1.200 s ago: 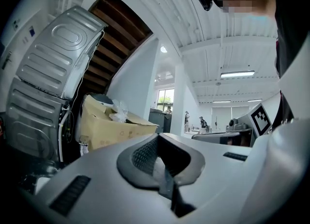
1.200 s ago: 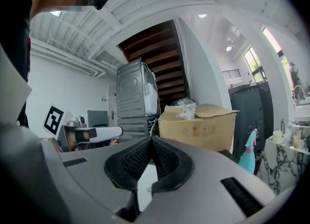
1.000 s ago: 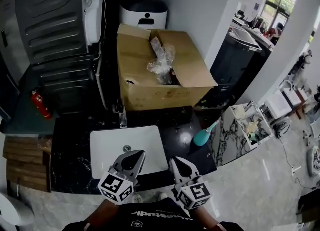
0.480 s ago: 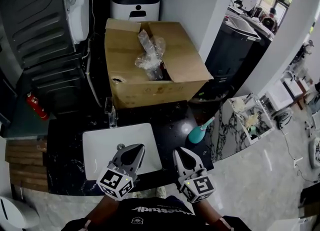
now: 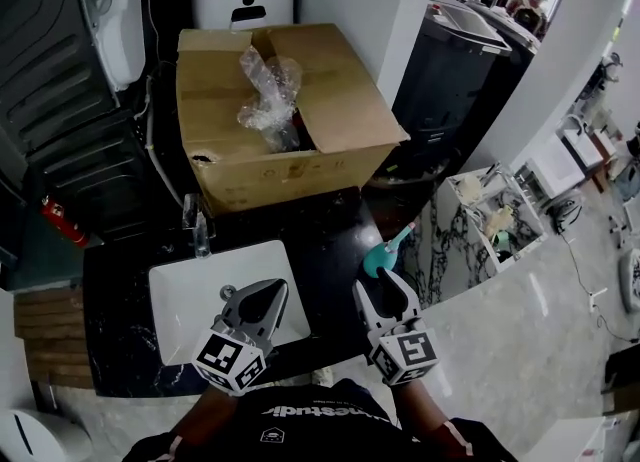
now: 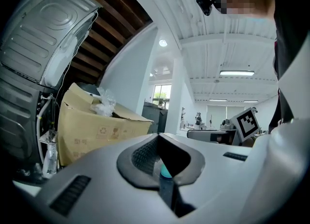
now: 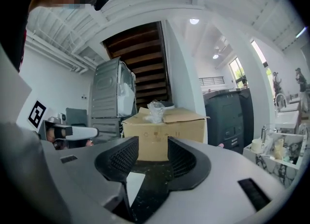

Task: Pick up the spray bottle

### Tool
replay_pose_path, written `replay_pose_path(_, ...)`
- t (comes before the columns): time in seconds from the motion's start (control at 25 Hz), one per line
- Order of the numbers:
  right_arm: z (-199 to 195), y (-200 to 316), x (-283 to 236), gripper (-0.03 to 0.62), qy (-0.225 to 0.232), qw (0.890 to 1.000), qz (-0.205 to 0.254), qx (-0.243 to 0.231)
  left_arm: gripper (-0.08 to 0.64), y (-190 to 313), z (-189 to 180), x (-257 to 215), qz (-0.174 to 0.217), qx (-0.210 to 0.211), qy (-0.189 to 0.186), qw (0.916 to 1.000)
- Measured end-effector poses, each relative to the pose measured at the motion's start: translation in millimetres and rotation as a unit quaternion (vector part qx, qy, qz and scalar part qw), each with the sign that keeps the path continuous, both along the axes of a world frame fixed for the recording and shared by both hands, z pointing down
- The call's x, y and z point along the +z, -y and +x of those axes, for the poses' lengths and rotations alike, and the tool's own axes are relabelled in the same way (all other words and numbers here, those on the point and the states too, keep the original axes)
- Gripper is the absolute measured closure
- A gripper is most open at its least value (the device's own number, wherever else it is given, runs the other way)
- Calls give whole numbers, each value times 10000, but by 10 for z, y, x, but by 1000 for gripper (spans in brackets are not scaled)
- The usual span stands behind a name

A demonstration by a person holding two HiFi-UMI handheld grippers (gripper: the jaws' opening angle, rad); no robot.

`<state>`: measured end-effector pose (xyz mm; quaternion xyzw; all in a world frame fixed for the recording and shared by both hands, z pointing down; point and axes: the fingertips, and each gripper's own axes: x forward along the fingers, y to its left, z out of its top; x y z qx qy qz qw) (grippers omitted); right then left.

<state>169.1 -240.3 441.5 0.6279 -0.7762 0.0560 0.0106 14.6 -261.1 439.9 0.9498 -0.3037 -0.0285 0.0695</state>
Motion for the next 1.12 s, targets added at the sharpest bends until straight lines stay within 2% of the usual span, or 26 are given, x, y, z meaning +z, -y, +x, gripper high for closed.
replay_pose_path(0.2,429,173,167,350,-247,9987,-84,434,545,121,159,78,-111,26,98,9999)
replay_pose_path(0.48,860,405,594,336,-446,9939,-429,913,545,293,310,250,-302,85,286,9991)
replay_pose_path(0.88,1233,720,1216,319,-565,9855,-1031,1221,546,501,408,427,-494,21,507,9975)
replay_pose_path(1.12,1363,869,1404,321,-516,9843,-1160,1228,545,564,402,508,-585,-75,615,9964)
